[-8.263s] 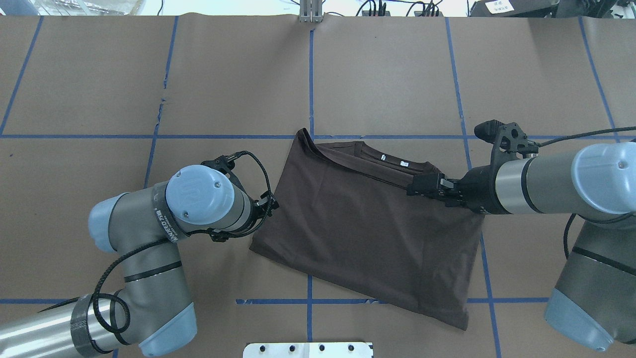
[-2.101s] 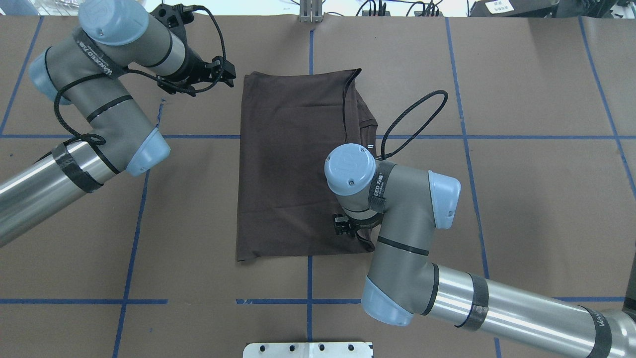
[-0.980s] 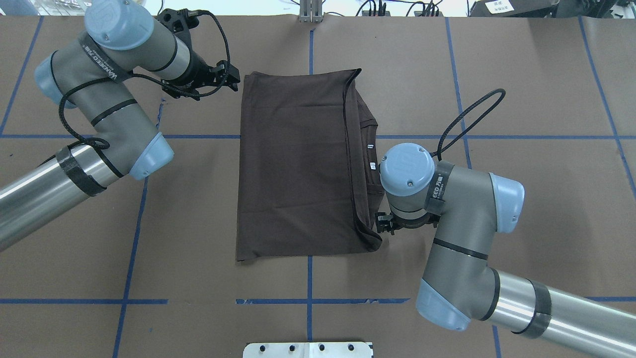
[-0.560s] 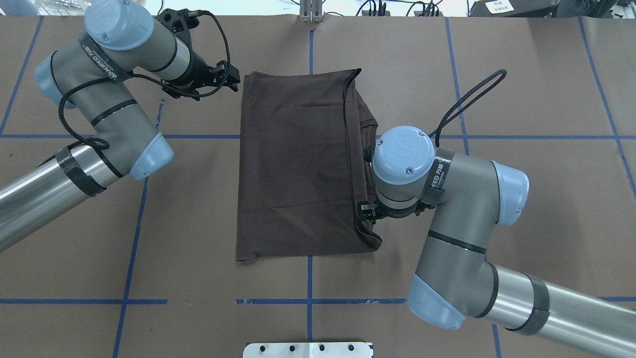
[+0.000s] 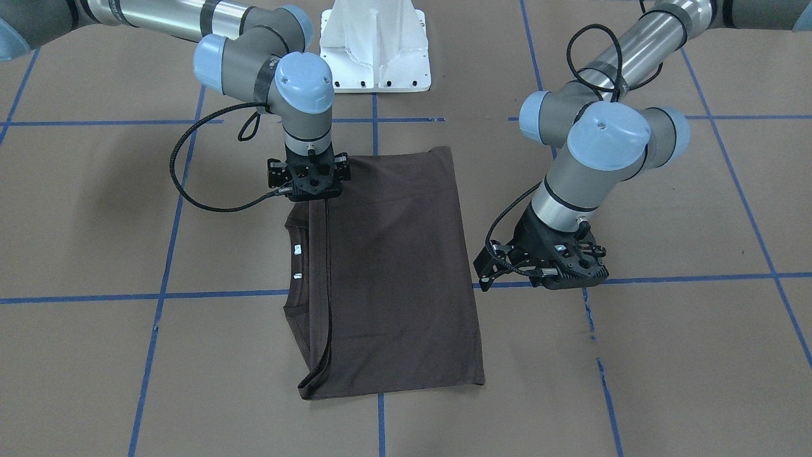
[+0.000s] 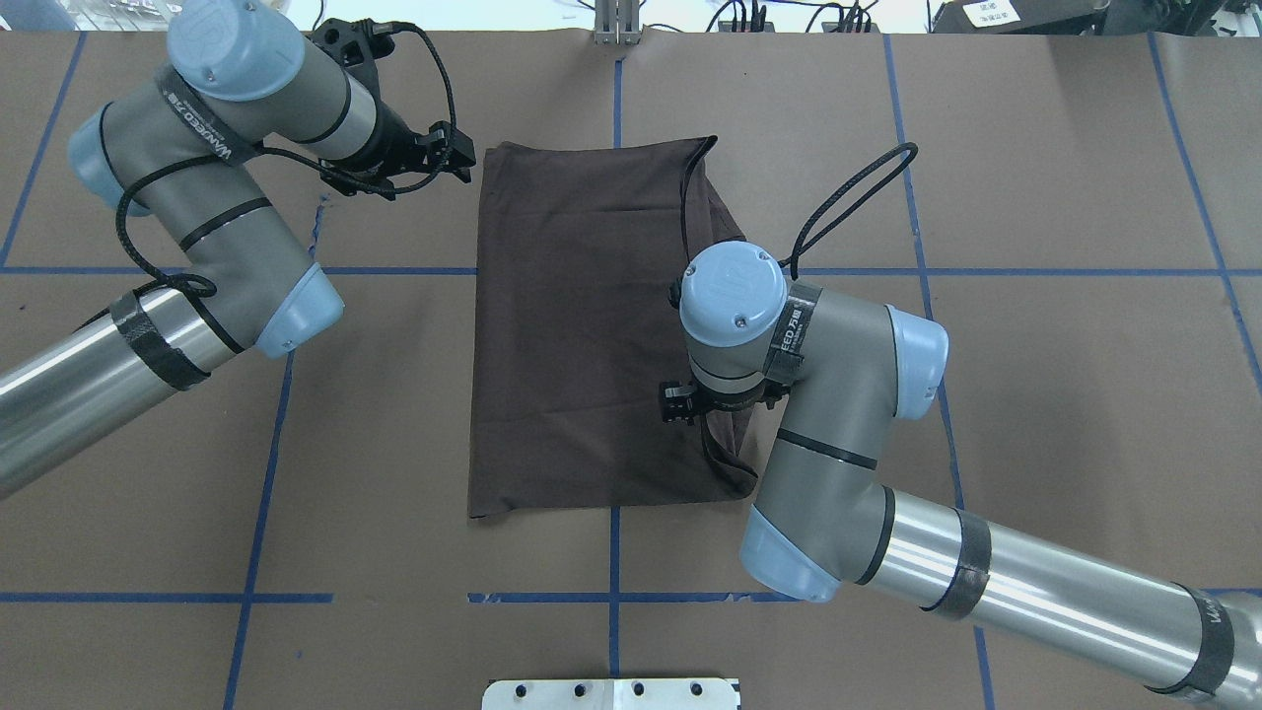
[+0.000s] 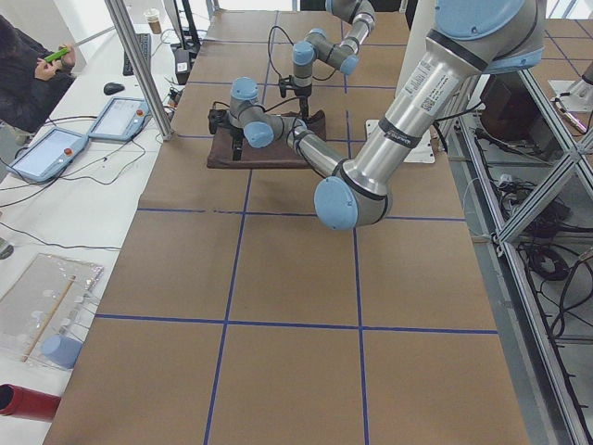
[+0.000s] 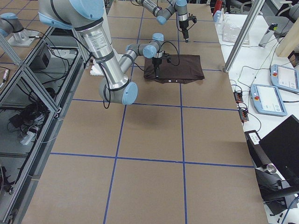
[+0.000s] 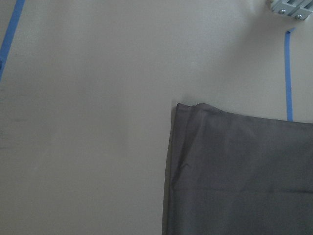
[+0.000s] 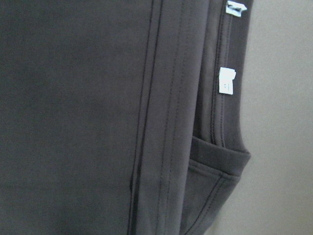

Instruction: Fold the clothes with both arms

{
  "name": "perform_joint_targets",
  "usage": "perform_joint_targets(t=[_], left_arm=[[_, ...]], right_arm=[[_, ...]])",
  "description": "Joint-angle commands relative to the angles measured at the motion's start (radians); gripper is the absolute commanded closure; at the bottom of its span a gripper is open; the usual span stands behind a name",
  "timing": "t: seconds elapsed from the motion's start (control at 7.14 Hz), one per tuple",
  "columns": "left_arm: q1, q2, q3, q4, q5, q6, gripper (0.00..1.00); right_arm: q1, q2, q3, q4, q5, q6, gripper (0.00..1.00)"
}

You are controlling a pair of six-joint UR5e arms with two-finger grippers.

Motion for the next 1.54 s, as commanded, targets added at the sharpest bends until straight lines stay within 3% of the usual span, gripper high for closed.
perform_joint_targets(t=[0.0, 0.56, 1.4], left_arm=[[0.000, 0.000, -0.001, 0.000, 0.000, 0.000, 0.00], [0.002, 0.000, 0.001, -0.002, -0.001, 0.002, 0.00], [0.002, -0.001, -0.001, -0.002, -0.003, 0.000, 0.00]], right_arm=[[-0.001, -0.009, -0.008, -0.024, 0.055, 0.009, 0.00], [-0.005, -0.003, -0.010, -0.070, 0.105, 0.012, 0.00], [-0.013, -0.025, -0.013, -0.073, 0.105, 0.012, 0.00]])
